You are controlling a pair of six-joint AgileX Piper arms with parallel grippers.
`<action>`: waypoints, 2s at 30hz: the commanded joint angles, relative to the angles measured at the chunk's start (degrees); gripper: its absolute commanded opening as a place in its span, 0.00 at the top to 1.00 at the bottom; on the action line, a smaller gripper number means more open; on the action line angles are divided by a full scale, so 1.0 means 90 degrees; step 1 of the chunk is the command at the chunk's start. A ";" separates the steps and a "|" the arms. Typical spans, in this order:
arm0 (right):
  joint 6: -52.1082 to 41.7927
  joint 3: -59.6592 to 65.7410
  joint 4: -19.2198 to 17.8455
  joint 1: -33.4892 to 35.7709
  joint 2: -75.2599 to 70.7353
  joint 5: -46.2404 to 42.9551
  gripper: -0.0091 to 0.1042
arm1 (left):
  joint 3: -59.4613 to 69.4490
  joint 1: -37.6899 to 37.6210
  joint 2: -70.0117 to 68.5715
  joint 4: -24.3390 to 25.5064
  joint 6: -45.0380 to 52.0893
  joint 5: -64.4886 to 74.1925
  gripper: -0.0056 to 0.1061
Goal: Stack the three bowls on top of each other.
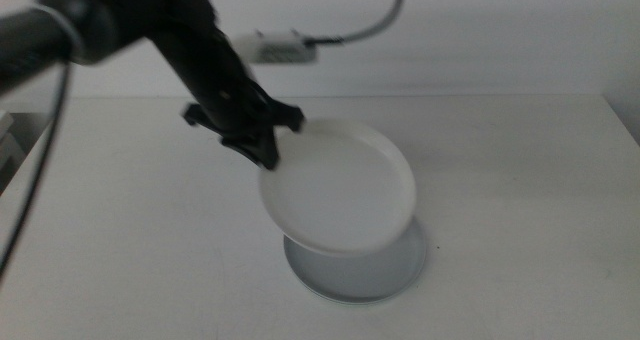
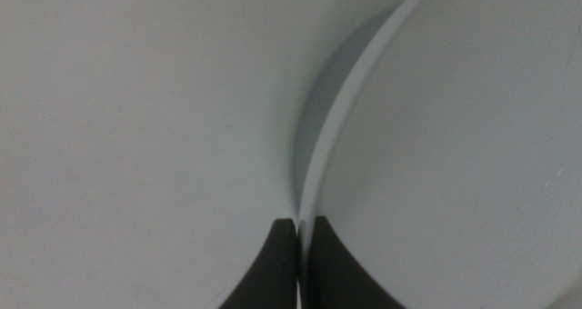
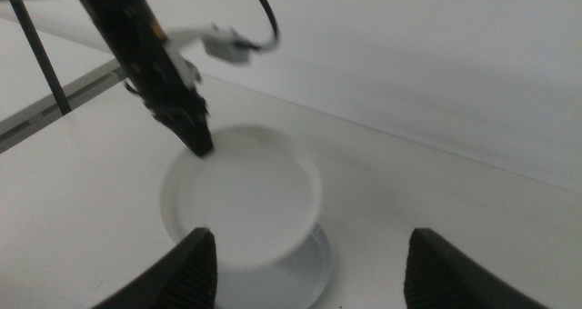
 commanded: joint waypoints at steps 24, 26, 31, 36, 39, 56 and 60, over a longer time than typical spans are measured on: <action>-0.0039 -0.0176 -0.0023 0.0014 0.0043 -0.0484 0.44 | -0.0217 -0.0351 0.0393 -0.0303 0.0004 -0.0354 0.37; -0.0039 -0.0176 -0.0023 0.0014 0.0043 -0.0484 0.44 | -0.0291 -0.0340 0.0286 -0.0287 0.0156 -0.0323 0.22; -0.0039 -0.0176 -0.0023 0.0014 0.0043 -0.0484 0.44 | -0.0667 -0.0245 -0.0153 -0.0160 -0.0015 0.0085 0.14; -0.0039 -0.0176 -0.0023 0.0014 0.0043 -0.0484 0.44 | -0.1002 -0.0056 -0.0835 0.0283 -0.0754 0.0518 0.14; -0.0039 -0.0176 -0.0023 0.0014 0.0043 -0.0484 0.44 | -0.1008 0.0076 -0.1365 0.0516 -0.1085 0.0581 0.14; -0.0039 -0.0176 -0.0023 0.0014 0.0043 -0.0484 0.44 | -0.0988 0.0113 -0.3533 0.1420 -0.1569 0.0651 0.16; -0.0039 -0.0176 -0.0023 0.0014 0.0043 -0.0484 0.44 | -0.0779 0.0113 -0.3861 0.1580 -0.1597 0.0552 0.16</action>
